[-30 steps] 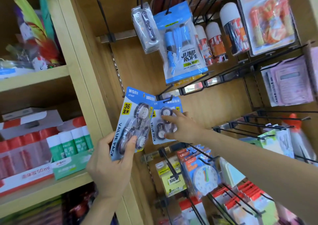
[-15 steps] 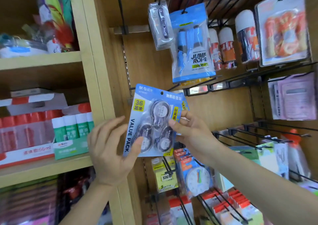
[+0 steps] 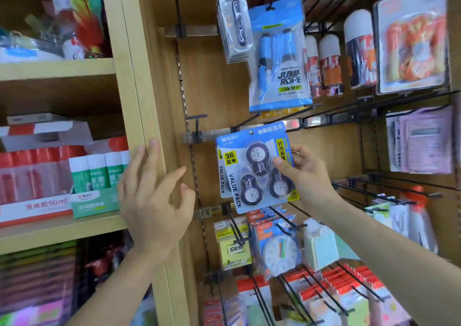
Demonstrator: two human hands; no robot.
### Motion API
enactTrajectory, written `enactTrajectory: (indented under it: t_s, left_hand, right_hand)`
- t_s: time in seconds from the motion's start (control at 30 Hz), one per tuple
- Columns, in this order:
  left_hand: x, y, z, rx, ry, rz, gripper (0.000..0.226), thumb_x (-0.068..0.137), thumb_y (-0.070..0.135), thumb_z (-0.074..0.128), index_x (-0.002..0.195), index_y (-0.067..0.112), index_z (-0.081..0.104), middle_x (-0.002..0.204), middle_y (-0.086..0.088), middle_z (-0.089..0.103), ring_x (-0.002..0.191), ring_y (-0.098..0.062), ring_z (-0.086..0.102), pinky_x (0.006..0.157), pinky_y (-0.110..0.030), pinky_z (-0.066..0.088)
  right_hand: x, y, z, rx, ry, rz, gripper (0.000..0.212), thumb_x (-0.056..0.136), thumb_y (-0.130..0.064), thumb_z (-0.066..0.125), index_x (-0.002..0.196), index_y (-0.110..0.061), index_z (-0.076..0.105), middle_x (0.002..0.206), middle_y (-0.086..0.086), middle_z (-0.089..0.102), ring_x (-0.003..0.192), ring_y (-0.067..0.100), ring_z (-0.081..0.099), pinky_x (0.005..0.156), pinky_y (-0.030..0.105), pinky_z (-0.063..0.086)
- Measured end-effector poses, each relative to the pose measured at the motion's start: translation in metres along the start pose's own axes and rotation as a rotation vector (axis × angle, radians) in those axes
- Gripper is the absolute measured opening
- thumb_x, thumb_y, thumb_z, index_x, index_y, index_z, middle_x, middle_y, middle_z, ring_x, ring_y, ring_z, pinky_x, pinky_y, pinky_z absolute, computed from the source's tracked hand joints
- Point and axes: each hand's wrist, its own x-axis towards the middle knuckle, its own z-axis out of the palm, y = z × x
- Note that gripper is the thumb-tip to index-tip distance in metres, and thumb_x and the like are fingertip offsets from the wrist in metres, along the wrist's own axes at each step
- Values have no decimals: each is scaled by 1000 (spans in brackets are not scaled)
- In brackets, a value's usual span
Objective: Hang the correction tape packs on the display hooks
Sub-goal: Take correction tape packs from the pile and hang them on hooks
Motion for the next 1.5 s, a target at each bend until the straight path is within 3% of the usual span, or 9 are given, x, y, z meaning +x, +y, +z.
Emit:
enactTrajectory:
  t_s: [0.13,0.47,0.67,0.8,0.93,1.03,1.27,1.4,1.5]
  left_hand:
    - [0,0,0,11,-6,4,28,81,19,60,98,16,82,147,-12,54,140,-34,46,110,-48,37]
    - [-1,-1,0,43,-9,12,29,82,19,58,99,15,81,148,-12,53,140,-34,46,107,-48,39]
    - [-6,-8,-7,119,-138,63,40,82,22,61,118,13,75,157,-11,42,148,-32,36,112,-47,35]
    - [-13,-18,-19,181,-292,102,57,83,24,60,139,12,60,165,-11,26,155,-27,20,112,-50,38]
    - [-16,-16,-19,163,-306,94,62,83,21,59,144,11,54,165,-14,24,155,-30,16,123,-52,23]
    - [-18,-16,-19,143,-296,87,62,83,19,60,144,10,54,165,-14,24,156,-31,15,124,-53,22]
    - [-22,-18,-17,182,-263,105,58,84,20,60,142,13,57,164,-14,27,155,-31,19,122,-57,22]
    - [-23,-19,-18,211,-280,102,59,85,20,62,143,15,55,165,-12,24,156,-29,16,124,-55,19]
    - [-23,-19,-18,207,-278,99,60,84,20,60,144,15,55,165,-12,24,155,-29,17,123,-56,19]
  right_hand:
    - [6,2,2,18,31,13,34,91,-11,70,121,-6,56,105,6,76,88,25,73,78,44,59]
    - [8,19,12,19,105,12,29,92,-17,70,118,-14,59,105,7,76,99,28,72,88,51,58]
    - [10,27,8,-34,101,87,26,92,-22,71,115,-15,61,104,7,76,98,32,72,88,58,57]
    - [24,35,15,-128,117,131,26,93,-24,70,114,-14,59,102,7,75,92,25,74,84,52,59]
    - [42,50,23,-243,150,145,24,92,-29,70,111,-15,62,98,4,75,90,22,74,83,49,60]
    - [54,55,30,-291,159,136,14,94,-25,67,104,-17,60,91,0,71,88,21,71,78,39,60]
    - [74,60,32,-512,229,170,37,88,-37,73,112,-16,55,79,-6,62,73,14,64,76,39,58]
    - [62,57,26,-730,231,207,55,82,-41,77,122,-12,51,100,6,65,90,25,66,77,40,55]
    - [42,52,23,-816,183,155,52,84,-34,75,125,-12,53,106,6,63,99,28,64,84,41,53]
